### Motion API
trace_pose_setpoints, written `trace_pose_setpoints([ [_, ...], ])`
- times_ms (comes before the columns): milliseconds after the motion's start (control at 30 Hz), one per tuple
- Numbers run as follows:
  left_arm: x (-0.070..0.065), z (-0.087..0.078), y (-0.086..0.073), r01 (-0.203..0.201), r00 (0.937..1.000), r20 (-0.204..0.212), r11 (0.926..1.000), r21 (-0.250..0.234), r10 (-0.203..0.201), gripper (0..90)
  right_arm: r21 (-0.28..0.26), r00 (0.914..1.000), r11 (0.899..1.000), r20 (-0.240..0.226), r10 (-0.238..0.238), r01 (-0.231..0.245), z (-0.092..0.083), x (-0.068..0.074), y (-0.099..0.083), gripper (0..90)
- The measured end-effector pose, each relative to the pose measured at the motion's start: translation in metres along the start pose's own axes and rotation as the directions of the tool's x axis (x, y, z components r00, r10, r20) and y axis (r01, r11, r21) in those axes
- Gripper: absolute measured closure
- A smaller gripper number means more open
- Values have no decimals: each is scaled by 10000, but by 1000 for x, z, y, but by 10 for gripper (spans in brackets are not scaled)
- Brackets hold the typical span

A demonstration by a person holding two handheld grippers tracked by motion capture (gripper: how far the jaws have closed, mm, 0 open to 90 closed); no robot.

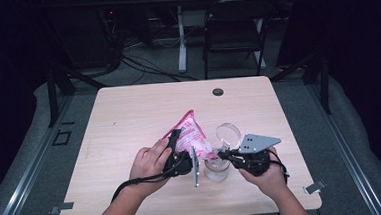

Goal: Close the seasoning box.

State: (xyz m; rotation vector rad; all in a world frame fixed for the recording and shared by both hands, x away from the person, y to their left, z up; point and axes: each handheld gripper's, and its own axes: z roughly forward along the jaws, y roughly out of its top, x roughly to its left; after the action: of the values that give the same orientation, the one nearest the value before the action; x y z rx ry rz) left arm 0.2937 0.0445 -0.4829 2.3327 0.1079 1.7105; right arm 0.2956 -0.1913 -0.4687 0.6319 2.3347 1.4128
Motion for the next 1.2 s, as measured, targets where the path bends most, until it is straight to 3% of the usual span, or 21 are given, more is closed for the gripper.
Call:
trace_pose_setpoints([
  [1200,3,-2,0,4,10000,-95,10000,-15,-4,625,21,10000,10000,0,-69,69,0,0,0,900],
])
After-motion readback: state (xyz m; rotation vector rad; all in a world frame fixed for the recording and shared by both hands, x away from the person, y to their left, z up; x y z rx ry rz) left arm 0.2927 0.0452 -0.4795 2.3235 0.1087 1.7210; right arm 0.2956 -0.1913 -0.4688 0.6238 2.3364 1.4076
